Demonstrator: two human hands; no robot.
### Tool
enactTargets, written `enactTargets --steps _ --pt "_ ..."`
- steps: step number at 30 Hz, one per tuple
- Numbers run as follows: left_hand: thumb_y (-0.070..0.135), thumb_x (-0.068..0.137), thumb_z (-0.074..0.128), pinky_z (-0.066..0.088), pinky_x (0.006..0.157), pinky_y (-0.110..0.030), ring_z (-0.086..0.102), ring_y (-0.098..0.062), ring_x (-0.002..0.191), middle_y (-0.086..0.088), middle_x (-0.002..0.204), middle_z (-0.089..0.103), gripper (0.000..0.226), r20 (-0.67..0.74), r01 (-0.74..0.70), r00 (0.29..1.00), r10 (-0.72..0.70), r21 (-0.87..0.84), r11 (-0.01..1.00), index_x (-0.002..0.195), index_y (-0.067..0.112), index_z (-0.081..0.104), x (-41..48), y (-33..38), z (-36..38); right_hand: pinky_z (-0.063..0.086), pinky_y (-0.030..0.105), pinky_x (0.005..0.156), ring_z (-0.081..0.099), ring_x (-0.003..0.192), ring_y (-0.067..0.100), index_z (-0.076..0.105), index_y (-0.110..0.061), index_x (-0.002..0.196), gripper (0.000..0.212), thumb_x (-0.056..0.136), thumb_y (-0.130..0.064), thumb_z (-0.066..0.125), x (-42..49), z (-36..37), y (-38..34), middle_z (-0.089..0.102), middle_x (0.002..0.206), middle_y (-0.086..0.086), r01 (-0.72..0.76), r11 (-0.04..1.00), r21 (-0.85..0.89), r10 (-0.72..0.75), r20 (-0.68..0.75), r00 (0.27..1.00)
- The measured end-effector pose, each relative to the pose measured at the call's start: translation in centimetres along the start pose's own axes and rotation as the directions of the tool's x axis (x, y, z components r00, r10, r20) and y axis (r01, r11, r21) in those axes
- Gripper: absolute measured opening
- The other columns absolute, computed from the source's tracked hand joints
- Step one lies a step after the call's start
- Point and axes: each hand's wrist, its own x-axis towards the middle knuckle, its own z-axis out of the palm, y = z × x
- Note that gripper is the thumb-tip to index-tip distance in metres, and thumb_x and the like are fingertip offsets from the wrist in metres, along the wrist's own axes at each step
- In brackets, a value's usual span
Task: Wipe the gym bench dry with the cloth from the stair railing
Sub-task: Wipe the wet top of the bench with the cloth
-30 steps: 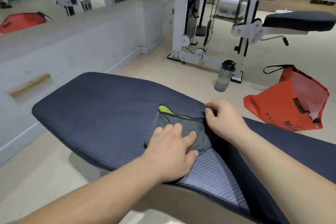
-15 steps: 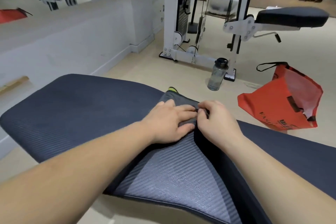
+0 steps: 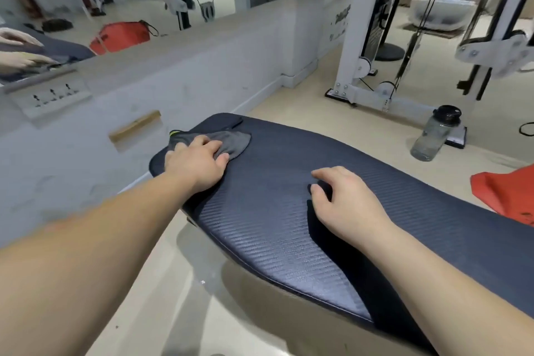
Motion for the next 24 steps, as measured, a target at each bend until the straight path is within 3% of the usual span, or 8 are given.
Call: enactTargets --steps 3,6,10,13,16,18,21,24 --pt "0.061 0.099 0.032 0.039 0.107 -0.051 0.044 -0.042 0.128 -0.004 0.146 0.04 0.049 0.005 0.072 0.997 -0.072 -0.011 0.997 0.138 0.038 0.049 -2.5 -2.5 0.3 0.048 0.038 0.104 0.051 0.133 0.016 0.063 -0.026 0.135 0.038 0.1 -0.034 0.051 -0.7 0.9 -2.0 0.062 0.133 -0.009 0.04 0.999 0.006 -0.041 0.051 0.998" --pt "0.059 0.097 0.037 0.045 0.103 -0.052 0.05 -0.043 0.119 -0.008 0.131 0.04 0.045 0.048 0.029 0.999 -0.026 -0.068 0.997 0.127 0.031 0.055 -6.2 -1.1 0.5 0.048 0.039 0.104 0.05 0.134 0.015 0.063 -0.025 0.136 0.038 0.101 -0.035 0.05 -1.1 0.9 -3.4 0.061 0.134 -0.009 0.079 0.997 0.001 -0.079 0.074 0.994" --pt "0.057 0.092 0.045 0.046 0.103 -0.048 0.054 -0.039 0.118 -0.008 0.13 0.039 0.045 0.147 -0.268 0.949 0.279 -0.091 0.959 0.13 0.033 0.053 -13.7 4.4 -0.1 0.048 0.038 0.102 0.053 0.13 0.019 0.066 -0.023 0.131 0.035 0.101 -0.031 0.051 -1.8 0.0 -3.2 0.063 0.131 -0.005 0.076 0.997 -0.006 -0.076 0.045 0.996" --pt "0.053 0.093 0.049 0.043 0.105 -0.043 0.048 -0.032 0.117 -0.003 0.131 0.038 0.045 0.201 -0.549 0.799 0.566 -0.14 0.824 0.136 0.04 0.048 -18.7 7.3 0.0 0.049 0.039 0.102 0.057 0.127 0.022 0.07 -0.021 0.125 0.032 0.099 -0.028 0.053 -2.5 -1.1 -2.0 0.066 0.127 -0.002 0.063 0.998 -0.013 -0.063 0.003 0.998" --pt "0.054 0.097 0.048 0.036 0.097 -0.033 0.047 -0.022 0.115 0.006 0.13 0.041 0.046 0.142 -0.655 0.727 0.672 -0.154 0.74 0.143 0.047 0.046 -16.8 6.5 0.2 0.049 0.039 0.102 0.058 0.126 0.021 0.07 -0.021 0.125 0.032 0.1 -0.028 0.052 -3.0 -2.8 -0.4 0.067 0.127 -0.003 0.052 0.998 -0.037 -0.052 -0.001 0.999" --pt "0.058 0.098 0.044 0.038 0.101 -0.036 0.049 -0.022 0.119 0.008 0.133 0.043 0.049 0.08 -0.599 0.791 0.607 -0.106 0.794 0.146 0.051 0.043 -13.6 6.0 0.5 0.05 0.04 0.1 0.06 0.123 0.019 0.07 -0.024 0.123 0.03 0.1 -0.03 0.052 -3.2 -4.0 0.9 0.068 0.123 -0.005 0.045 0.998 -0.042 -0.044 0.012 0.999" --pt "0.06 0.098 0.041 0.04 0.108 -0.045 0.048 -0.03 0.128 0.003 0.139 0.042 0.049 0.019 -0.32 0.946 0.322 -0.075 0.944 0.146 0.049 0.043 -9.0 7.3 0.8 0.054 0.041 0.092 0.062 0.11 0.017 0.072 -0.029 0.11 0.026 0.099 -0.036 0.05 -4.0 -5.5 3.1 0.067 0.108 -0.01 0.053 0.991 -0.121 -0.04 0.107 0.993" --pt "0.058 0.099 0.038 0.04 0.107 -0.049 0.046 -0.036 0.129 -0.004 0.142 0.039 0.047 0.034 -0.121 0.992 0.124 -0.086 0.989 0.142 0.041 0.049 -6.3 10.7 0.9 0.055 0.039 0.083 0.061 0.1 0.018 0.071 -0.029 0.097 0.025 0.098 -0.04 0.049 -4.5 -6.9 5.0 0.062 0.094 -0.011 0.078 0.974 -0.212 -0.043 0.165 0.985"
